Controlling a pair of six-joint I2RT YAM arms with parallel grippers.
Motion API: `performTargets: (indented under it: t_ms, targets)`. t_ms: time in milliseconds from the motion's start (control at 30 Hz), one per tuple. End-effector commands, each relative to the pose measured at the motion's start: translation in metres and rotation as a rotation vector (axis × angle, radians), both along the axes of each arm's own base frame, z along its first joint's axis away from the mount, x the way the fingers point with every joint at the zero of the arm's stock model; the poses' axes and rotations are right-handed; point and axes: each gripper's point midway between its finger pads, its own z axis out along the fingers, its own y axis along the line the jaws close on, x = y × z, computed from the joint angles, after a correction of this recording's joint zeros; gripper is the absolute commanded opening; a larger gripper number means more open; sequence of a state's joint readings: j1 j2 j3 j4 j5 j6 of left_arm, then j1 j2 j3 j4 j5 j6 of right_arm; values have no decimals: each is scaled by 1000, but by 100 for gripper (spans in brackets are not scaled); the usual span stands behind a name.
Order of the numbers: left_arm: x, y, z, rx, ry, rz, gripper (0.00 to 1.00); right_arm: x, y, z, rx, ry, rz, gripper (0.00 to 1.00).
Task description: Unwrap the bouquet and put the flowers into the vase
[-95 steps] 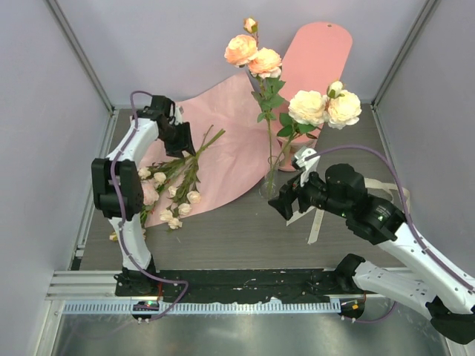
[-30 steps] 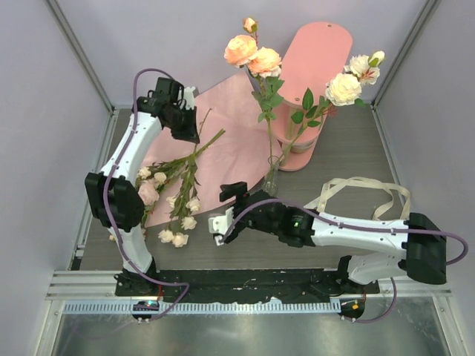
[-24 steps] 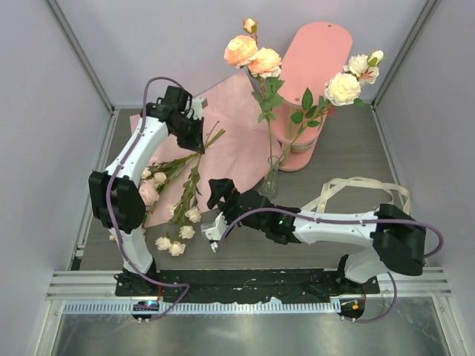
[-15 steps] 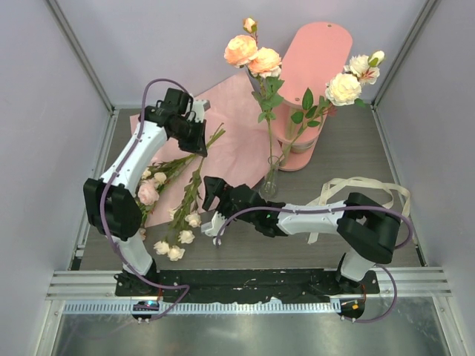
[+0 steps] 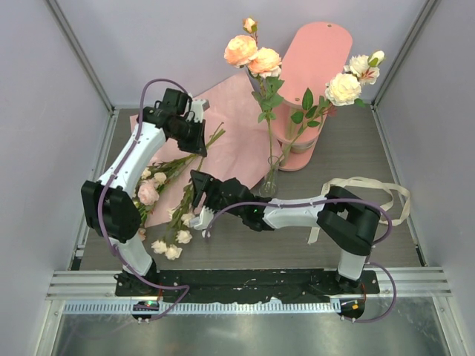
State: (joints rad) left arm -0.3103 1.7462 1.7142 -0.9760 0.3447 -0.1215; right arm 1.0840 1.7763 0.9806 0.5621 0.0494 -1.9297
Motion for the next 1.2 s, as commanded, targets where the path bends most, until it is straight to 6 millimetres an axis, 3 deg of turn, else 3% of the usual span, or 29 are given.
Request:
performTargets:
  t_ms: [0, 433, 467, 533, 567, 633, 700, 733, 800, 833, 867, 933, 1167]
  targets:
    - [-1, -5, 18, -33, -66, -29, 0, 4, 16, 23, 72, -50, 33, 65]
    - [2, 2, 22, -2, -94, -4, 3, 10, 27, 25, 127, -72, 31, 23]
    - [3, 4, 23, 9, -95, 5, 12, 11, 26, 24, 127, -72, 28, 16]
    - [5, 10, 23, 26, -99, 33, 25, 9, 25, 28, 139, -67, 25, 12]
    - [6, 14, 28, 26, -113, 49, 47, 7, 24, 27, 141, -60, 27, 8]
    - [11, 26, 30, 10, -122, 106, 65, 0, 24, 33, 167, -35, 34, 5]
    - [18, 43, 40, -10, -169, 181, 70, -6, 20, 31, 189, 13, 30, 3]
    - [21, 49, 44, -13, -185, 204, 72, -13, 19, 42, 228, 28, 40, 1]
    - [27, 70, 54, -11, -234, 281, 73, -20, 15, 45, 315, 143, 33, 1]
    - [29, 77, 57, -5, -253, 308, 73, -24, 10, 60, 361, 187, 31, 1]
    - [35, 92, 63, 11, -293, 358, 74, -27, 9, 53, 339, 258, 23, 1]
    - [32, 107, 72, 17, -339, 416, 75, -37, 9, 60, 428, 449, 32, 1]
    - [31, 157, 96, 47, -468, 602, 77, -66, -8, 136, 796, 996, 32, 1]
